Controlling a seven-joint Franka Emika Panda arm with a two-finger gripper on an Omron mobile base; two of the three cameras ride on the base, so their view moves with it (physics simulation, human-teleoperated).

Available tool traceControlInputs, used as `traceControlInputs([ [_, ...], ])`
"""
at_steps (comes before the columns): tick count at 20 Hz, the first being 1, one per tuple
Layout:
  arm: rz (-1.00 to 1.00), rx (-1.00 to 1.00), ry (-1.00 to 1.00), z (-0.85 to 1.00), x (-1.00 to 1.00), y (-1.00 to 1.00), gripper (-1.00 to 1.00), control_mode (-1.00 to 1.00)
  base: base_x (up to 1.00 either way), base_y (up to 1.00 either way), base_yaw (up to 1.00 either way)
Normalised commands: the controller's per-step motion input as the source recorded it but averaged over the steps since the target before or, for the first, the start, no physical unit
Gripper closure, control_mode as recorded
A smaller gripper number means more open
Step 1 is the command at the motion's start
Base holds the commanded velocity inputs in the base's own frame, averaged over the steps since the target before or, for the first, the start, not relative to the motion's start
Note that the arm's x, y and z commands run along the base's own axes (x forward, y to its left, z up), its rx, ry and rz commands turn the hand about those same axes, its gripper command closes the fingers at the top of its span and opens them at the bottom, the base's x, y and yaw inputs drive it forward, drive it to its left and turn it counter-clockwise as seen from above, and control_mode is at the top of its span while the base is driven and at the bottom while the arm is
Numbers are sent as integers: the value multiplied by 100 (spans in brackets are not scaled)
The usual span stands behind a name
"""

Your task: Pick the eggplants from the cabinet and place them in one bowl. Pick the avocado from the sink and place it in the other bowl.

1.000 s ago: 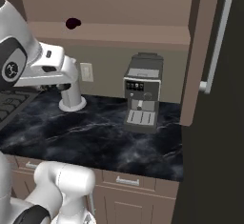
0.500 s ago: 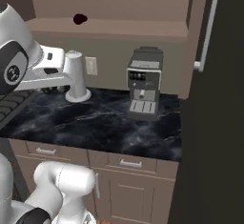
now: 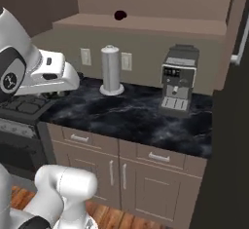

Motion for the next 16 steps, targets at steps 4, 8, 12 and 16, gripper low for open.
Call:
traceControlInputs([
  [4,0,0,0,0,0,0,100,100,0,27,75],
  [8,0,0,0,0,0,0,100,100,0,1,84],
  [12,0,0,0,0,0,0,100,100,0,0,84],
  [16,0,0,0,0,0,0,100,100,0,3,81],
])
